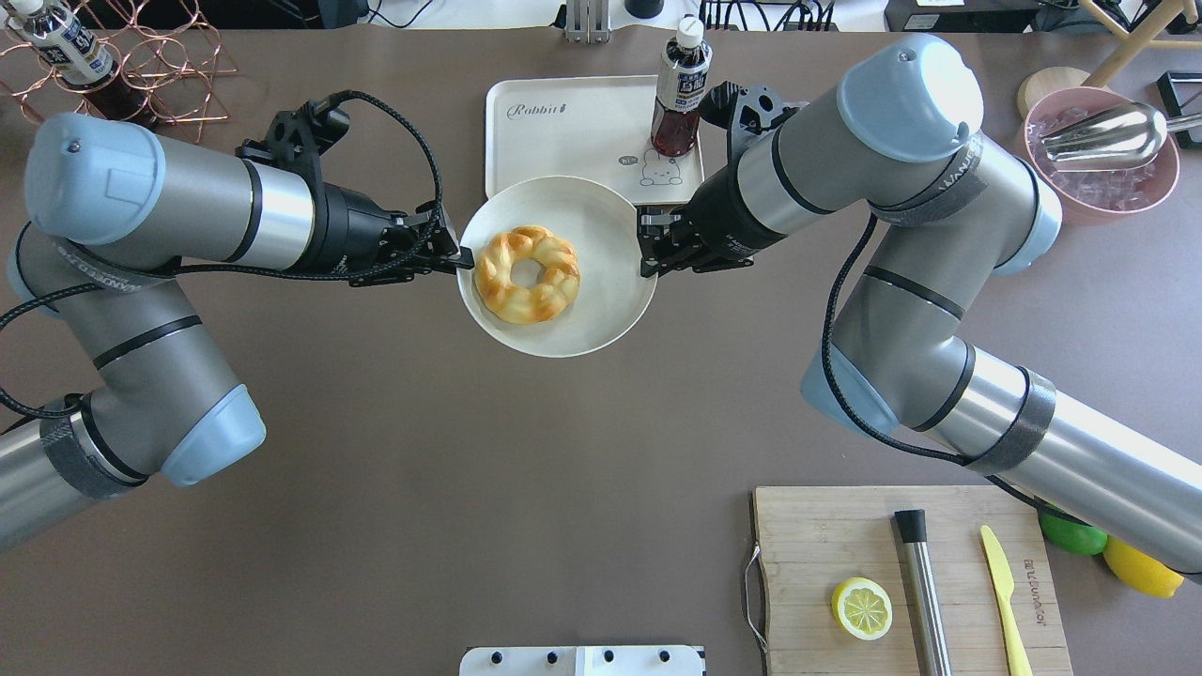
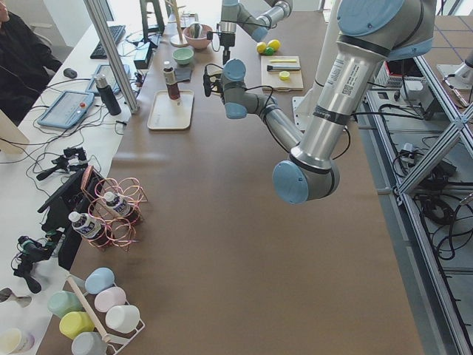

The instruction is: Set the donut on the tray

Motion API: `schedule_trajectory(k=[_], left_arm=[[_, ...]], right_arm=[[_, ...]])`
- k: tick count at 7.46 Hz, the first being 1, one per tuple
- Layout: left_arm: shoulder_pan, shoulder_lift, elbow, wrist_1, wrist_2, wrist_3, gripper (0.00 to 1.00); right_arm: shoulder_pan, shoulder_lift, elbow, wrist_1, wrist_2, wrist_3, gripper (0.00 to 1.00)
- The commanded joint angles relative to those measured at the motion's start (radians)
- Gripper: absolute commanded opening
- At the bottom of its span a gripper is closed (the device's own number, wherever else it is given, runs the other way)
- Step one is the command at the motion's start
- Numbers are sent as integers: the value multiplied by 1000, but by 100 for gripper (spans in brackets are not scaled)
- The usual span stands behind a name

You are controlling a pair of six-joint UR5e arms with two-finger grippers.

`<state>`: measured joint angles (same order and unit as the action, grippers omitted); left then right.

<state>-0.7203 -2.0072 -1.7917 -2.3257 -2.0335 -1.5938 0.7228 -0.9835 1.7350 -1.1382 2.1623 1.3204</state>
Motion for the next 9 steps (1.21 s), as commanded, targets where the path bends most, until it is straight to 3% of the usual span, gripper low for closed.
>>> schedule_trajectory(k=[1, 3, 4, 9], left_arm=[[9, 2, 2, 5, 19, 0, 0], [12, 4, 5, 8, 19, 0, 0], [12, 4, 5, 9, 16, 0, 0], [39, 13, 3, 45, 47, 5, 0]], right_arm=[[1, 2, 2, 0, 1, 0, 0], [13, 2, 0, 2, 8, 0, 0], [15, 2, -2, 3, 10, 11, 98], [33, 26, -2, 3, 30, 85, 100]])
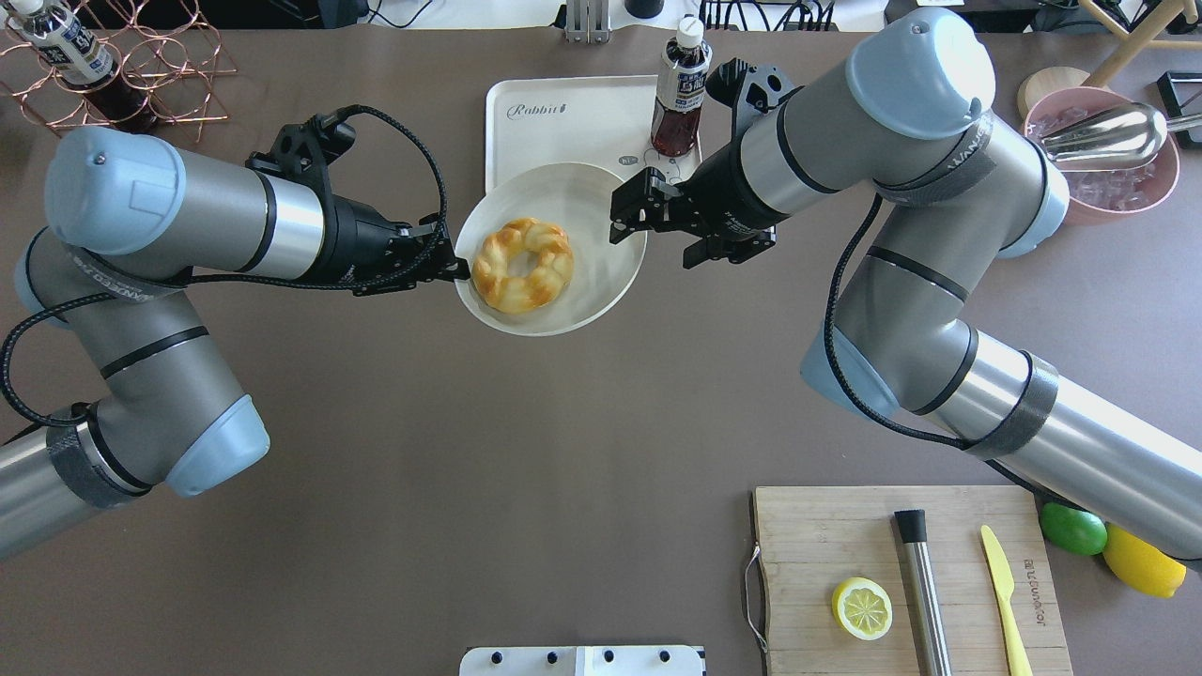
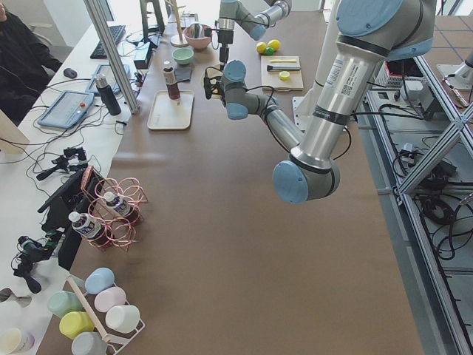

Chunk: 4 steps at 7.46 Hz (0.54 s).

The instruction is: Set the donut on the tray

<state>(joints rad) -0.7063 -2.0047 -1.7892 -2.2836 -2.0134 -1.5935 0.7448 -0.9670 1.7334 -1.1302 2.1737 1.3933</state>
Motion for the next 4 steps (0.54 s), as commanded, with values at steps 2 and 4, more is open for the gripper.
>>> schedule_trajectory(k=[2, 4], left_arm=[[30, 46, -10, 1, 35, 9, 0], [18, 104, -15, 1, 35, 55, 0]], right_arm=[[74, -4, 5, -10, 108, 12, 100], [108, -44, 9, -13, 118, 3, 100]])
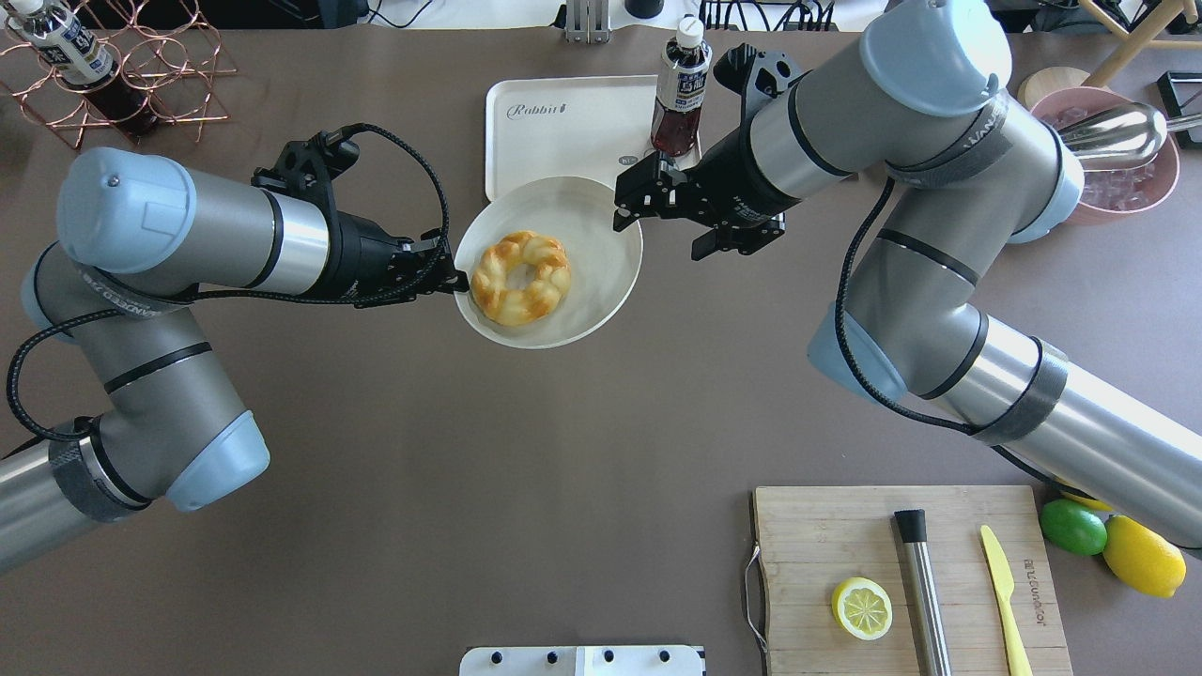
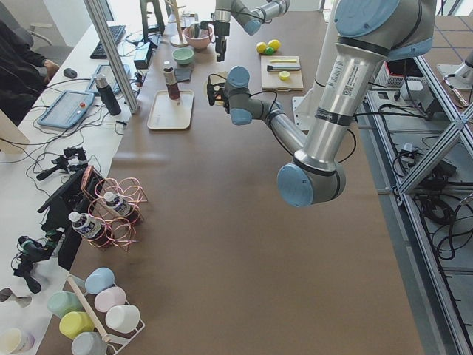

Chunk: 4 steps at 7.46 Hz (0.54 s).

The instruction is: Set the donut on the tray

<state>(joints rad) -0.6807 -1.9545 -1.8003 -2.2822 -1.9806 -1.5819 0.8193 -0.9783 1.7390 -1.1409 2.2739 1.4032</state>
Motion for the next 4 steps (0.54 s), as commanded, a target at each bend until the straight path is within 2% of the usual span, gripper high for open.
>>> schedule_trajectory(k=[1, 3, 4], left_arm=[[-16, 128, -22, 0, 2, 106, 0], [-74, 245, -54, -2, -35, 193, 0], [-118, 290, -54, -5, -82, 212, 0]], right_arm=[[52, -60, 7, 1, 19, -16, 100], [96, -112, 10, 4, 38, -41, 100], [119, -161, 8, 1, 48, -125, 100]])
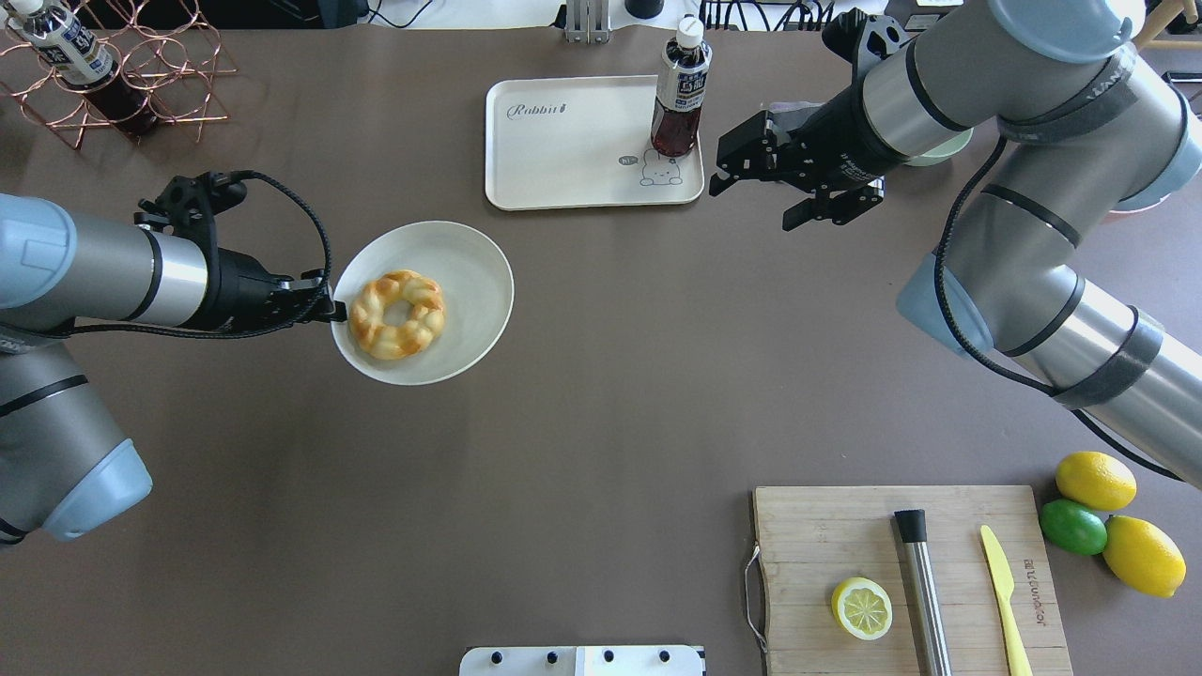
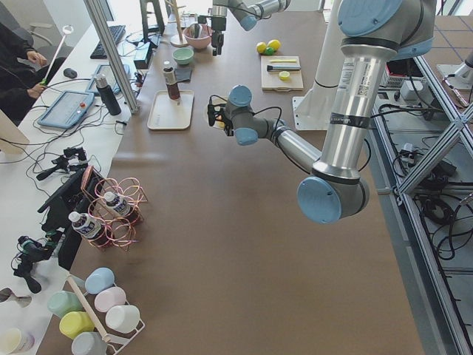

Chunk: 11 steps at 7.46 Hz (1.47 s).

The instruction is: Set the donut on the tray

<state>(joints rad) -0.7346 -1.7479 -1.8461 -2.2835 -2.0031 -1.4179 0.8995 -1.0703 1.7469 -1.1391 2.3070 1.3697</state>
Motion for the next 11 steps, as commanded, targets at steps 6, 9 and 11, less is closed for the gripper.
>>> schedule_trajectory(k=[6, 9, 11], left_arm=[[-223, 159, 8, 2, -206, 185, 0], [-214, 2, 86, 31, -201, 75, 0], [-186, -149, 100, 174, -183, 5, 0]], right_arm=[[298, -348, -62, -343, -11, -937, 100], [432, -402, -76, -534, -69, -1280, 100], [521, -415, -150, -531, -63, -1421, 100]])
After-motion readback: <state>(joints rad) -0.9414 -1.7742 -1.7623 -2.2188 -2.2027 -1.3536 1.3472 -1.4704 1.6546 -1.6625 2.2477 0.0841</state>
